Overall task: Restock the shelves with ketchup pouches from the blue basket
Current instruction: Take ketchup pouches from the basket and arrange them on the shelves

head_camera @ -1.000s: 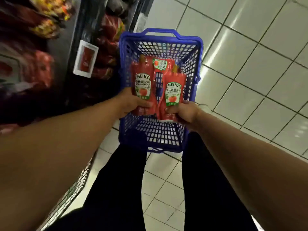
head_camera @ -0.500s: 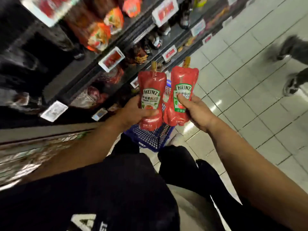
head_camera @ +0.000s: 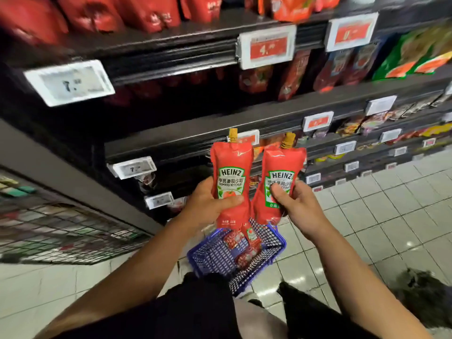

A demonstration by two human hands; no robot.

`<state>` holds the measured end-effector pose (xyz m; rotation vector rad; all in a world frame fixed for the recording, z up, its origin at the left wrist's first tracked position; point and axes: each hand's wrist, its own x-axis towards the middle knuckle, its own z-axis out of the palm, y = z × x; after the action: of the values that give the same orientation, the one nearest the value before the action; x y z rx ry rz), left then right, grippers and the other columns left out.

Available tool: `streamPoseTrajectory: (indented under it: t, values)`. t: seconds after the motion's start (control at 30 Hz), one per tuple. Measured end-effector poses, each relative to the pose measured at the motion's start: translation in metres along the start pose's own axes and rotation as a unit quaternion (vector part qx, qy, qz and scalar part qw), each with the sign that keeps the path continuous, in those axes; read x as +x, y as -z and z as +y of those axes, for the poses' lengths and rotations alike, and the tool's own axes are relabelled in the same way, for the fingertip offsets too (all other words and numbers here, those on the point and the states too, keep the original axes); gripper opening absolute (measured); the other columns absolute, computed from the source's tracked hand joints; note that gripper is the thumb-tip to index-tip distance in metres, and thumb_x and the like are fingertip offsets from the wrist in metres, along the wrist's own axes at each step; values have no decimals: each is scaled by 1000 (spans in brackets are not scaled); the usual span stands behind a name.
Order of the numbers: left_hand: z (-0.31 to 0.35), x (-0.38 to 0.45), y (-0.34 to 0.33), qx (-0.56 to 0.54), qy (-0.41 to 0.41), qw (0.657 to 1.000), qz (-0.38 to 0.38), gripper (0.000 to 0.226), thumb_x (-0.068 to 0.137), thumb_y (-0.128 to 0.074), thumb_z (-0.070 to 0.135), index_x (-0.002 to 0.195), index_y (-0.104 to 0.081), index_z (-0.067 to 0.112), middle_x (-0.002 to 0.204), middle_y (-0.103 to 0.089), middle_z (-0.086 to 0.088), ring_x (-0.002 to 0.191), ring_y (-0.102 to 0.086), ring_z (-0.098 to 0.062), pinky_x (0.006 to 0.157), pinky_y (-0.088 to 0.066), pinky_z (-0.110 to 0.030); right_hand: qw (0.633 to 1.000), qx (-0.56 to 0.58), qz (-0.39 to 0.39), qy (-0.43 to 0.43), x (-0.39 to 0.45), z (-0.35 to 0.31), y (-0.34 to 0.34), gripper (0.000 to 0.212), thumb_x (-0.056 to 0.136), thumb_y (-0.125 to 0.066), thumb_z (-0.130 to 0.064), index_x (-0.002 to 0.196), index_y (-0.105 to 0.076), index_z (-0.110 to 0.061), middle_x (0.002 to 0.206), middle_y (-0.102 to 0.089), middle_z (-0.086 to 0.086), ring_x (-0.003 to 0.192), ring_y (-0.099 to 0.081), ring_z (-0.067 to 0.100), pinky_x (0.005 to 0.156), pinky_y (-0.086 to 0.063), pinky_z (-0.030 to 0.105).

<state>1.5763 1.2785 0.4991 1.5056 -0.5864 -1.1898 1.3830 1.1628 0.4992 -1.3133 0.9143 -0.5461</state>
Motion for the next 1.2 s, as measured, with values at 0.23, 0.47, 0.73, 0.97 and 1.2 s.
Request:
streamPoseTrajectory:
  t: [0.23,0.47,0.73,0.97,1.2]
  values:
    - [28,7,60,20,-60,998,16,48,55,-92,35,99,-73,39,101,-78,5,92,-76,-15,75,-61,-30,998,5,-10,54,26,-45,-47,22,90,-68,-33,109,-66,-22,97,-77,1,82,-74,12,59,-54,19]
    - [54,25,90,33,-89,994,61,45,62,-89,27,104,-71,30,100,-78,9,90,-76,-12,79,-58,-35,998,-18,-29,56,63,-71,-72,13,96,-66,-31,105,-70,-23,96,-77,3,86,-72,16,78,-56,34]
    - [68,56,94,65,-129,980,135,64,52,-90,43,111,-67,36,104,-77,12,94,-74,-8,82,-58,-35,996,7,-56,74,127,-72,-82,24,86,-67,-42,101,-70,-23,92,-77,4,81,-73,19,77,-56,38]
    - [105,91,87,77,-109,971,200,54,55,-95,27,103,-74,13,90,-79,-4,80,-78,-23,64,-63,-39,994,-15,-64,82,160,-90,-77,35,78,-69,-52,91,-64,-20,86,-75,3,79,-73,23,77,-59,46]
    - [146,145,97,121,-173,937,279,68,66,-90,33,127,-62,23,114,-68,12,100,-66,1,92,-56,-24,997,1,-57,49,175,-101,-68,46,73,-73,-48,101,-60,-13,69,-71,-6,68,-74,15,55,-54,31]
